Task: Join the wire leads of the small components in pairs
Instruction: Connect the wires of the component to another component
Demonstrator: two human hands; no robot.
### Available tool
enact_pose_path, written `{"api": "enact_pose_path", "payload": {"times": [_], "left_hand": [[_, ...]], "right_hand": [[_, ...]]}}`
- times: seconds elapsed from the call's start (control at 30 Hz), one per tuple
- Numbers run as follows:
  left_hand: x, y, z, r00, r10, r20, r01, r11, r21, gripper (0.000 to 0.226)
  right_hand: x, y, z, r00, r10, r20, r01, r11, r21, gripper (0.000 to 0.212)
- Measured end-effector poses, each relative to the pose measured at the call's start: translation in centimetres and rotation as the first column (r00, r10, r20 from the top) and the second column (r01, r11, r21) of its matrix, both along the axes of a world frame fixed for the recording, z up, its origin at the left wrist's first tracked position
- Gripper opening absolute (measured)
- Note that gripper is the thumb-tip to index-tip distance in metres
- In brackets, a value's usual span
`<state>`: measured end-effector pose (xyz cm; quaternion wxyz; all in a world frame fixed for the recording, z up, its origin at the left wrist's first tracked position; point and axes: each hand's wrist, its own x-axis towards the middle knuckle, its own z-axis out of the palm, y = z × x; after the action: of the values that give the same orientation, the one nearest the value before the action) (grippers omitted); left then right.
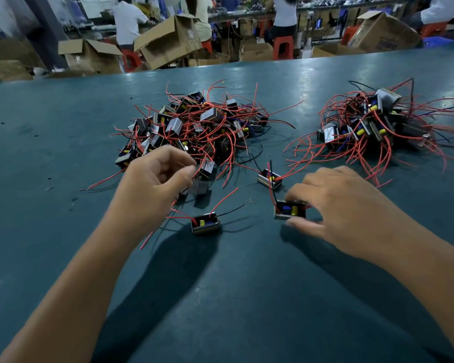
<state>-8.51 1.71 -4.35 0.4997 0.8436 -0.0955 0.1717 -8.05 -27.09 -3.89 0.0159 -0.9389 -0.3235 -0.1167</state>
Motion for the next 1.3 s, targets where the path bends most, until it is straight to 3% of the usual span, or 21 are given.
{"api": "enact_pose_path", "payload": {"times": [0.07, 0.13, 0.23, 0.33, 0.4, 0.5, 0.57, 0.63, 0.7, 0.77, 0.87, 1.03, 1.13, 1.2, 1.3], "left_hand": [[0.4, 1.5, 0.1, 0.993, 0.022, -0.12, 0.01, 0.965, 0.261, 0.012], [0.4, 1.9, -0.1, 0.959, 0.001, -0.285, 0.133, 0.883, 0.451, 0.009], [0.0, 1.4, -0.4, 0.894, -0.025, -0.447, 0.29, 0.794, 0.534, 0.026], [-0.3, 0.9, -0.2, 0.902, -0.01, -0.432, 0.317, 0.695, 0.646, 0.033], [-0.5, 0.5, 0.0, 0.948, -0.03, -0.316, 0.265, 0.622, 0.736, 0.03], [-1.5, -0.4, 0.6, 0.988, -0.13, -0.079, 0.147, 0.689, 0.709, 0.032], [-2.4, -1.5, 1.0, 0.987, -0.156, 0.026, 0.1, 0.746, 0.658, 0.033], [-2.9, -2.5, 1.2, 0.983, -0.166, 0.079, 0.077, 0.761, 0.645, 0.031], [-3.1, -3.2, 1.2, 0.981, -0.177, 0.084, 0.083, 0.761, 0.643, 0.03], [-3.3, -3.5, 1.1, 0.981, -0.179, 0.072, 0.092, 0.76, 0.643, 0.03], [-3.3, -3.4, 1.1, 0.982, -0.179, 0.059, 0.1, 0.76, 0.642, 0.032], [-3.2, -3.3, 1.1, 0.98, -0.198, 0.023, 0.15, 0.805, 0.574, 0.036], [-3.4, -3.3, 1.2, 0.978, -0.206, 0.005, 0.171, 0.823, 0.543, 0.032], [-3.5, -3.5, 1.3, 0.977, -0.212, 0.009, 0.173, 0.82, 0.545, 0.03], [-3.4, -3.6, 1.4, 0.974, -0.223, 0.021, 0.173, 0.807, 0.564, 0.03]], "right_hand": [[0.4, -0.1, -0.4, 0.995, -0.067, -0.073, 0.06, 0.994, -0.092, 0.038], [0.6, -0.1, -0.9, 0.989, -0.095, -0.112, 0.081, 0.989, -0.123, 0.037], [0.9, 0.0, -1.3, 0.987, -0.11, -0.113, 0.093, 0.985, -0.145, 0.039], [0.9, -0.2, -1.4, 0.986, -0.131, -0.108, 0.116, 0.985, -0.131, 0.047], [0.8, -0.2, -1.5, 0.994, -0.087, -0.061, 0.088, 0.996, 0.019, 0.05], [0.0, 0.6, -0.8, 0.993, -0.026, 0.111, -0.029, 0.887, 0.46, 0.028], [-0.8, 0.9, -0.3, 0.972, -0.043, 0.232, -0.109, 0.789, 0.604, 0.016], [-1.5, 1.3, 0.1, 0.972, -0.051, 0.23, -0.128, 0.707, 0.696, 0.011], [-1.9, 1.7, 0.1, 0.993, -0.008, 0.114, -0.085, 0.612, 0.786, 0.014], [-2.3, 2.2, -0.1, 0.999, 0.04, 0.003, -0.025, 0.561, 0.827, 0.025], [-2.2, 2.5, -0.9, 0.993, 0.079, -0.087, 0.023, 0.595, 0.804, 0.034], [-2.4, 2.7, -1.2, 0.993, 0.082, -0.08, 0.016, 0.587, 0.809, 0.037], [-2.8, 3.0, -1.1, 0.996, 0.082, -0.037, -0.017, 0.575, 0.818, 0.022], [-2.9, 3.3, -1.3, 0.985, 0.099, -0.138, 0.066, 0.524, 0.849, 0.009], [-2.8, 3.5, -1.6, 0.943, 0.157, -0.294, 0.207, 0.414, 0.886, 0.008]]}}
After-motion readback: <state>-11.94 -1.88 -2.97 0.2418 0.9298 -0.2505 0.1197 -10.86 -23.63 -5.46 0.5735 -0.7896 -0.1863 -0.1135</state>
